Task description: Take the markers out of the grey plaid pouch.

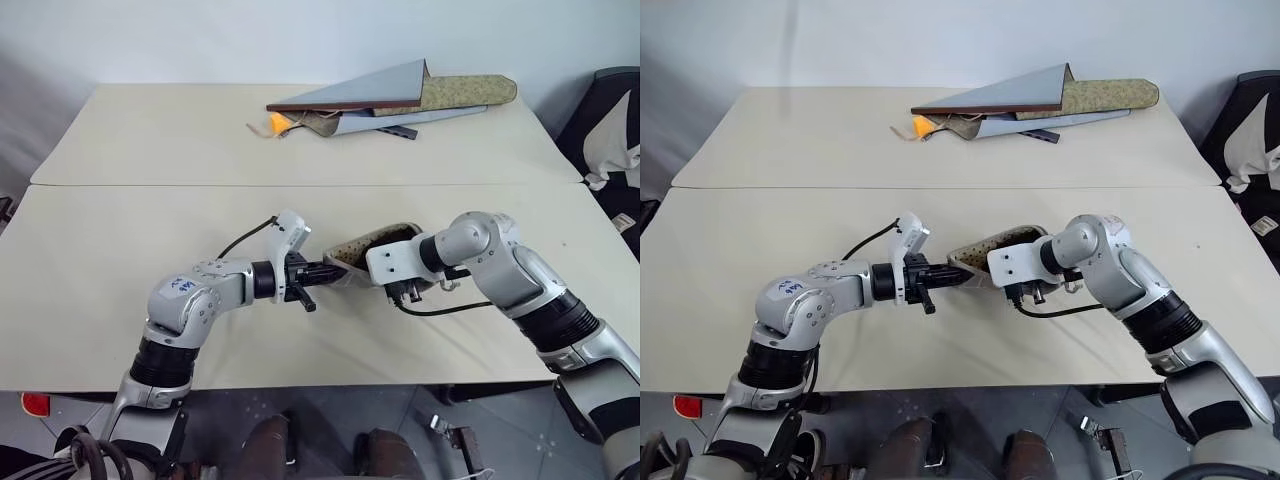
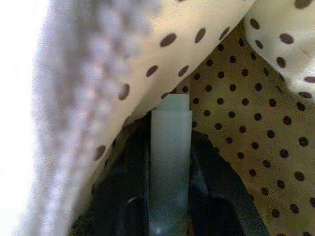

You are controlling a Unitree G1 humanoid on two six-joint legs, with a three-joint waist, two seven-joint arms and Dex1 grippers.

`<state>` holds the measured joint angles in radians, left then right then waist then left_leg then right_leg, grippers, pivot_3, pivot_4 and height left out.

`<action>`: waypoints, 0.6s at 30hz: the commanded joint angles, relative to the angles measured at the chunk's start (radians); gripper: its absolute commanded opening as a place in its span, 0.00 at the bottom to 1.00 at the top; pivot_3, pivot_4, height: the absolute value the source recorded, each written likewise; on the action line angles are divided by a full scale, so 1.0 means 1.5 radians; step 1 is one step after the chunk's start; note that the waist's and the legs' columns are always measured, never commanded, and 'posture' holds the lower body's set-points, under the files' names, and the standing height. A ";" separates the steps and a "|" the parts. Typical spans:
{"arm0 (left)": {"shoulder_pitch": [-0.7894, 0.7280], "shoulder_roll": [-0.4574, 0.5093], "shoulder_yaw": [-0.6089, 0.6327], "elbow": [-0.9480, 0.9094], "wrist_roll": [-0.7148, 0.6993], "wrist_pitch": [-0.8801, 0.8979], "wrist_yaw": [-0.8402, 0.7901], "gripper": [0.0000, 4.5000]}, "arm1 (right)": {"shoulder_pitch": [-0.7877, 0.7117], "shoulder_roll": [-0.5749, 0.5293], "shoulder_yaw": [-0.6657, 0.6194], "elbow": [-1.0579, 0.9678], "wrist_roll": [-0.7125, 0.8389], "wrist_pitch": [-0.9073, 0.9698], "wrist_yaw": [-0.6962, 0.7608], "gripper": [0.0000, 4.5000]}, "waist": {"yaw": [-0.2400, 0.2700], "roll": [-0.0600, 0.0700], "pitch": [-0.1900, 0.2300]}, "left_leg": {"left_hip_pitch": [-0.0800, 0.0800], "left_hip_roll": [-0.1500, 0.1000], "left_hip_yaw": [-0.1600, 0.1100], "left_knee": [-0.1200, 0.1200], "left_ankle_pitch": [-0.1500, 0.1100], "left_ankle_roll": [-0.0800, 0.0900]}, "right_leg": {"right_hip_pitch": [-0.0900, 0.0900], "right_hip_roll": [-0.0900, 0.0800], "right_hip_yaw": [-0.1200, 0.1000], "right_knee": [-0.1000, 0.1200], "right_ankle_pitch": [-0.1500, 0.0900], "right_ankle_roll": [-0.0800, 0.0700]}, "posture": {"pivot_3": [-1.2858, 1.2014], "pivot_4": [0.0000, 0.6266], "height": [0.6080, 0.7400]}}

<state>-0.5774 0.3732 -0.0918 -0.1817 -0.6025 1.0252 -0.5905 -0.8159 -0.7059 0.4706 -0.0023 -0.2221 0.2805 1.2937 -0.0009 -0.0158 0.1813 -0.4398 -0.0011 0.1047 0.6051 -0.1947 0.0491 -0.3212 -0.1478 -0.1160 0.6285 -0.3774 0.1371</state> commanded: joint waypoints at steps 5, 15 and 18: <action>0.000 0.000 0.014 -0.014 0.001 -0.011 0.003 0.00 | -0.016 0.003 -0.112 -0.106 0.130 0.104 0.022 0.13 | 0.001 0.000 0.000 | 0.000 0.000 0.000 0.000 0.000 0.000 | 0.000 0.000 0.000 0.000 0.000 0.000 | 0.52 0.24 1.00; 0.002 0.004 -0.002 -0.021 0.011 -0.015 -0.003 0.00 | -0.021 0.013 -0.177 -0.102 0.211 0.149 -0.024 0.13 | 0.001 0.000 0.000 | 0.000 0.000 0.000 0.000 0.000 0.000 | 0.000 0.000 0.000 0.000 0.000 0.000 | 0.52 0.24 1.00; 0.002 0.003 0.009 -0.021 0.005 -0.010 0.000 0.00 | -0.051 0.016 -0.244 -0.110 0.289 0.214 -0.033 0.13 | 0.001 0.000 0.000 | 0.000 0.000 0.000 0.000 0.000 0.000 | 0.000 0.000 0.000 0.000 0.000 0.000 | 0.52 0.24 1.00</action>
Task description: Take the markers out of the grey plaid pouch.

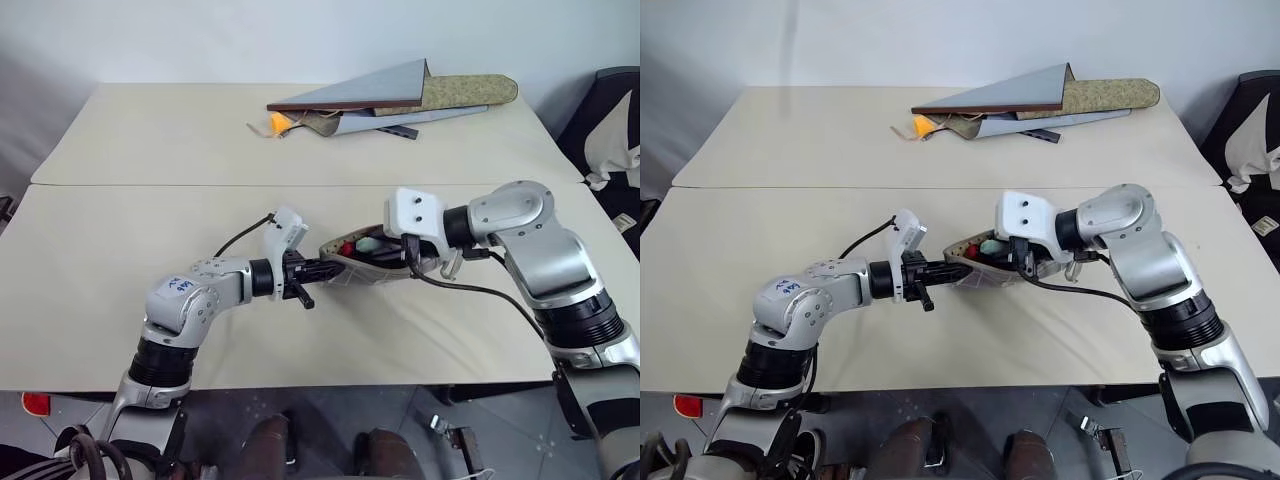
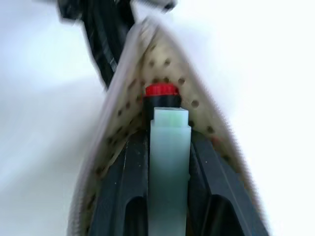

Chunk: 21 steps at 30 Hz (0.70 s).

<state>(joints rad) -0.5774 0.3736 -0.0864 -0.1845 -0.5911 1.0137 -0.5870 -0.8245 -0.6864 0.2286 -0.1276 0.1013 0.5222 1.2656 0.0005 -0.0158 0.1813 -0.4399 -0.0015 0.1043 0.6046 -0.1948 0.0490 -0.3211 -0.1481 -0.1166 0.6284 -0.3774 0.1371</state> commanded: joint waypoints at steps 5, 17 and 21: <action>0.001 0.004 0.011 -0.011 -0.002 -0.009 -0.006 0.00 | -0.051 -0.029 -0.087 -0.029 0.095 0.067 -0.018 0.13 | 0.000 0.000 0.000 | 0.000 0.000 0.000 0.000 0.000 0.000 | 0.000 0.000 0.000 0.000 0.000 0.000 | 0.52 0.24 1.00; -0.005 -0.001 0.016 -0.009 -0.005 -0.002 -0.003 0.00 | 0.011 -0.064 -0.011 -0.016 0.035 -0.027 -0.019 0.13 | -0.001 0.000 0.000 | 0.000 0.000 0.000 -0.001 0.000 0.000 | 0.000 0.000 0.000 0.000 0.000 0.000 | 0.52 0.24 1.00; -0.010 -0.008 0.018 -0.006 -0.007 -0.002 -0.001 0.00 | 0.042 -0.048 0.069 -0.019 -0.047 -0.104 -0.044 0.13 | -0.001 0.000 0.000 | 0.000 0.000 0.000 -0.001 0.000 0.000 | 0.000 0.000 0.000 0.000 0.000 0.000 | 0.52 0.24 1.00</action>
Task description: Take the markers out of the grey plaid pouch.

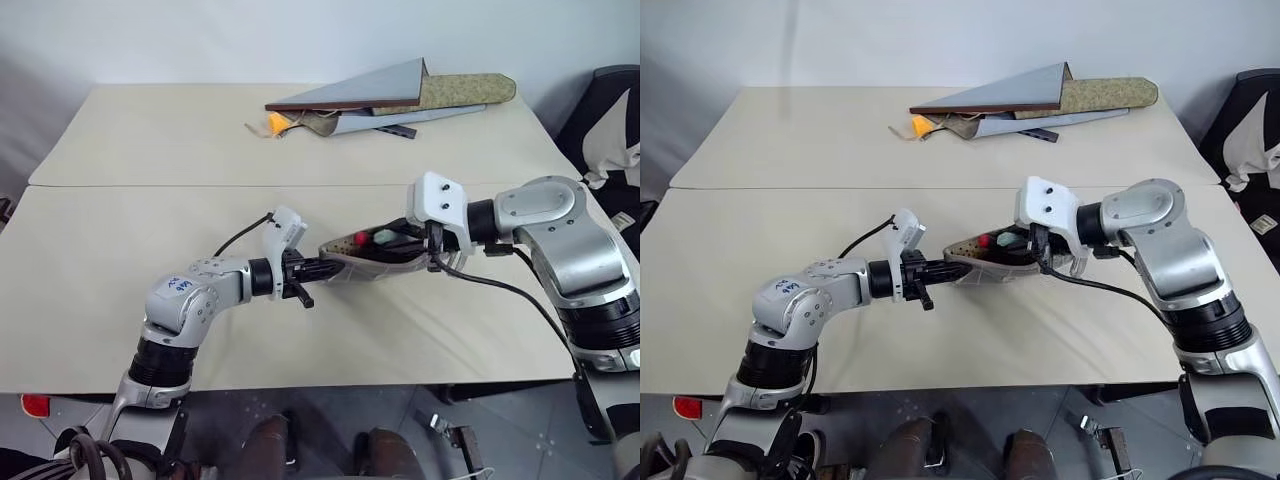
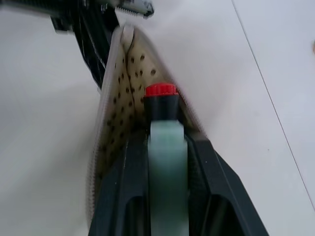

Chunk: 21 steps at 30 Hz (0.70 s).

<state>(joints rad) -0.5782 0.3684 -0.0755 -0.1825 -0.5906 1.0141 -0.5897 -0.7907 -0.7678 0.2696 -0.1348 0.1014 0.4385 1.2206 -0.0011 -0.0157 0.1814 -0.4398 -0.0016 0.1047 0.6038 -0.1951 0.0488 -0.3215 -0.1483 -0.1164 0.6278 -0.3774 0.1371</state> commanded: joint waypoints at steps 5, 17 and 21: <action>-0.013 -0.017 0.012 -0.019 -0.015 0.009 0.005 0.00 | 0.041 0.011 0.109 0.047 -0.158 -0.128 -0.057 0.13 | 0.001 0.000 0.000 | 0.000 0.000 0.000 0.000 0.000 0.000 | 0.000 0.000 0.000 0.000 0.000 0.000 | 0.52 0.24 1.00; -0.007 -0.016 0.012 -0.025 -0.018 0.016 0.008 0.00 | 0.050 -0.001 0.098 0.060 -0.181 -0.122 -0.028 0.62 | 0.001 0.000 0.000 | 0.000 0.000 0.000 0.001 0.000 0.000 | 0.001 0.000 0.000 0.000 0.000 0.000 | 0.52 0.24 1.00; -0.006 -0.018 0.007 -0.024 -0.014 0.012 0.007 0.00 | 0.042 -0.006 0.102 0.088 -0.212 -0.156 -0.041 0.48 | 0.001 0.000 0.000 | 0.000 0.000 0.000 0.001 0.000 0.000 | 0.001 0.000 0.000 0.000 0.000 0.000 | 0.52 0.24 1.00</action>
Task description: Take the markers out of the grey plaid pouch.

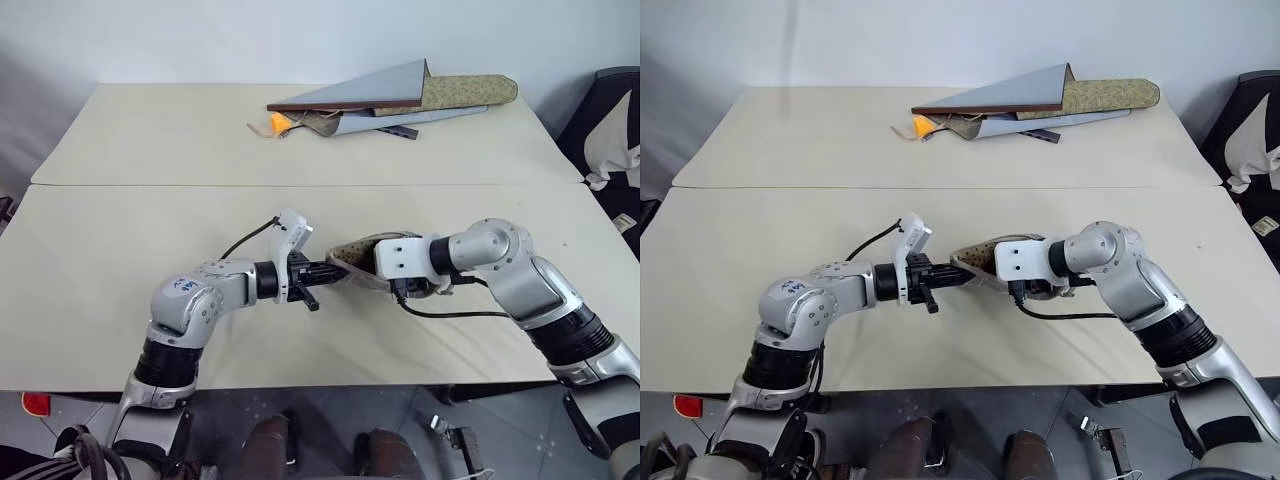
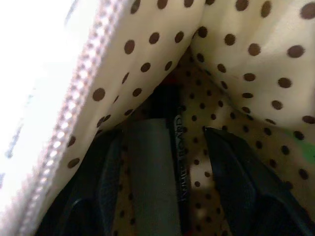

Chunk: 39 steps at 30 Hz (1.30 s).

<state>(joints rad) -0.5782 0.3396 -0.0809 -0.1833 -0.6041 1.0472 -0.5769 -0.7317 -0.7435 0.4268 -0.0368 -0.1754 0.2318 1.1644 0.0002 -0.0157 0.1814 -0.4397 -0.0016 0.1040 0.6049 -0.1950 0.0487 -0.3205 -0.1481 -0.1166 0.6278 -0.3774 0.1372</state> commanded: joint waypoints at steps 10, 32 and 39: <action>-0.007 0.002 0.015 -0.022 -0.008 -0.006 0.002 0.00 | -0.005 -0.022 -0.028 0.003 -0.009 0.009 0.027 0.09 | 0.000 0.000 0.000 | 0.000 0.000 0.000 0.000 0.000 0.000 | 0.000 0.000 0.000 0.000 0.000 0.000 | 0.52 0.24 1.00; -0.014 -0.001 0.015 -0.009 -0.003 -0.012 0.000 0.00 | -0.031 0.008 -0.217 -0.124 0.306 0.265 0.055 0.09 | 0.001 0.000 0.000 | 0.000 0.000 0.000 0.000 0.000 0.000 | 0.000 0.000 0.000 0.000 0.000 0.000 | 0.52 0.24 1.00; -0.017 -0.003 0.009 -0.007 0.004 -0.018 0.000 0.00 | -0.090 0.042 -0.328 -0.129 0.434 0.373 -0.025 0.09 | 0.000 0.000 0.000 | 0.000 0.000 0.000 0.000 0.000 0.000 | 0.000 0.000 0.000 0.000 0.000 0.000 | 0.52 0.24 1.00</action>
<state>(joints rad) -0.5835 0.3355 -0.0684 -0.1806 -0.5980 1.0402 -0.5687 -0.8264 -0.6903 0.0093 -0.2021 0.4233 0.7748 1.1712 0.0004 -0.0157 0.1814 -0.4403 -0.0016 0.1035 0.6042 -0.1951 0.0488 -0.3209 -0.1484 -0.1171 0.6277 -0.3774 0.1371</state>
